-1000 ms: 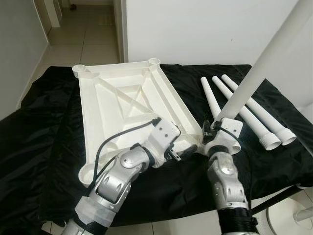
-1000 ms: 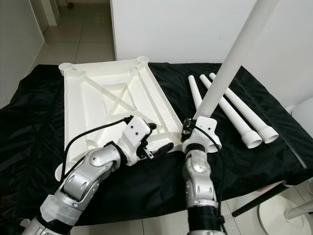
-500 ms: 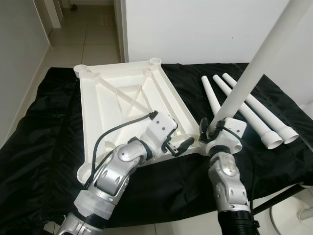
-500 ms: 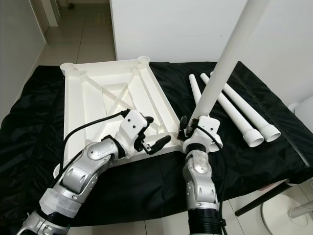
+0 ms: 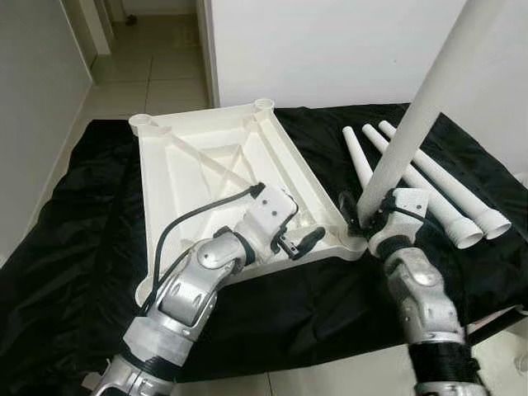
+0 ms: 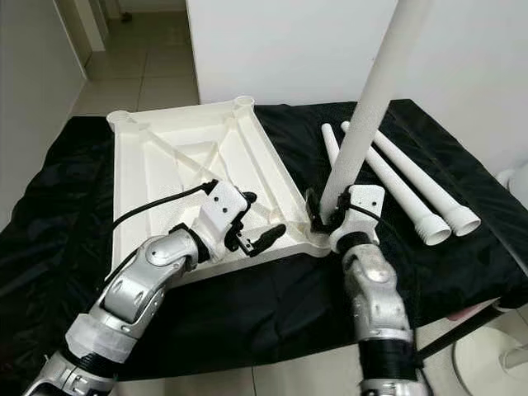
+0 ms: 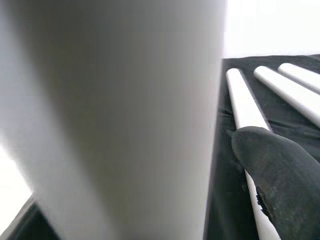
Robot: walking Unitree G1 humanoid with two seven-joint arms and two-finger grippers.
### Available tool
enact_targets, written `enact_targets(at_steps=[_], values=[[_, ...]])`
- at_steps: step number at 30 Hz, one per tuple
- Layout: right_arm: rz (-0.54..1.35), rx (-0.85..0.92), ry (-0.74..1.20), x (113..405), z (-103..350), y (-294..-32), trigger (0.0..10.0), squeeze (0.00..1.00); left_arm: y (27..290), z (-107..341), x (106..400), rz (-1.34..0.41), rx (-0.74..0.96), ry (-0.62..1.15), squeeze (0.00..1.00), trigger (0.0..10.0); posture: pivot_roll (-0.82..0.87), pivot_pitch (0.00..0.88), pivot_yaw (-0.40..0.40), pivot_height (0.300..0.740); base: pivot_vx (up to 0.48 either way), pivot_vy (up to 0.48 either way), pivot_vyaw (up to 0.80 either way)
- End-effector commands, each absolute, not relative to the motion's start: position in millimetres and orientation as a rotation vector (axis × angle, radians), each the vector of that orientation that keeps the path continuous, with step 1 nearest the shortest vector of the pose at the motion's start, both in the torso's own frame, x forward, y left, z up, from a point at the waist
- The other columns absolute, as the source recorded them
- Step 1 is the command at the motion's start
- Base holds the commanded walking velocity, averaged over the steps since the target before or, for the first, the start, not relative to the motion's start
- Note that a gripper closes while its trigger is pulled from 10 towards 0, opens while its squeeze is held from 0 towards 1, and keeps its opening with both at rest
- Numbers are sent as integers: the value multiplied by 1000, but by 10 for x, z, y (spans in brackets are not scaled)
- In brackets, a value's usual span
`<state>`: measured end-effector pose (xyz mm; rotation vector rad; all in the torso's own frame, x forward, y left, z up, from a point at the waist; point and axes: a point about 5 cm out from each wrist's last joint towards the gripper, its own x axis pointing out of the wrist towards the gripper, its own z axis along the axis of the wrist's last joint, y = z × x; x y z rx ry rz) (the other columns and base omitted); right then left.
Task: Building children table
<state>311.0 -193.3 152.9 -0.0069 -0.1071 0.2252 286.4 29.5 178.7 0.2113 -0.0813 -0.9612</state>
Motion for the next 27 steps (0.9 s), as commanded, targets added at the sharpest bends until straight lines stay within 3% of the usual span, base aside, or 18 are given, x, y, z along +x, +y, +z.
enact_targets(at_steps=[1,11,12,20,21,24,25,26,27], values=[[301,-35,-86,3130,1490,-1906,10000,0,276,1752,2846,-975,219,-66,0,10000,-68,0,38,740,0,0,0],[515,-155,-15,3253,1415,-1993,10000,0,211,1778,2831,-984,200,-74,0,10000,-68,0,38,740,0,0,0],[533,-166,-7,3278,1411,-1999,7490,0,202,1786,2832,-987,199,-76,0,10000,-68,0,38,740,0,0,0],[565,-186,-4,3336,1431,-2010,7608,0,189,1796,2831,-992,200,-81,0,10000,-61,0,37,740,0,0,0],[573,-193,-3,3350,1436,-2009,4941,0,187,1796,2830,-994,200,-81,0,10000,-61,0,37,740,0,0,0],[584,-202,-4,3361,1438,-2010,4784,0,185,1796,2828,-996,200,-81,0,10000,-61,0,37,740,0,0,0],[592,-208,-5,3368,1438,-2011,3529,0,183,1794,2826,-997,199,-81,0,10000,-61,0,37,740,0,0,0],[592,-208,-5,3368,1438,-2011,3529,0,183,1794,2826,-997,199,-81,0,10000,-61,0,37,740,0,0,0],[612,-215,-14,3387,1460,-2018,2078,0,164,1798,2819,-1000,196,-83,0,10000,-64,0,33,740,0,0,0]])
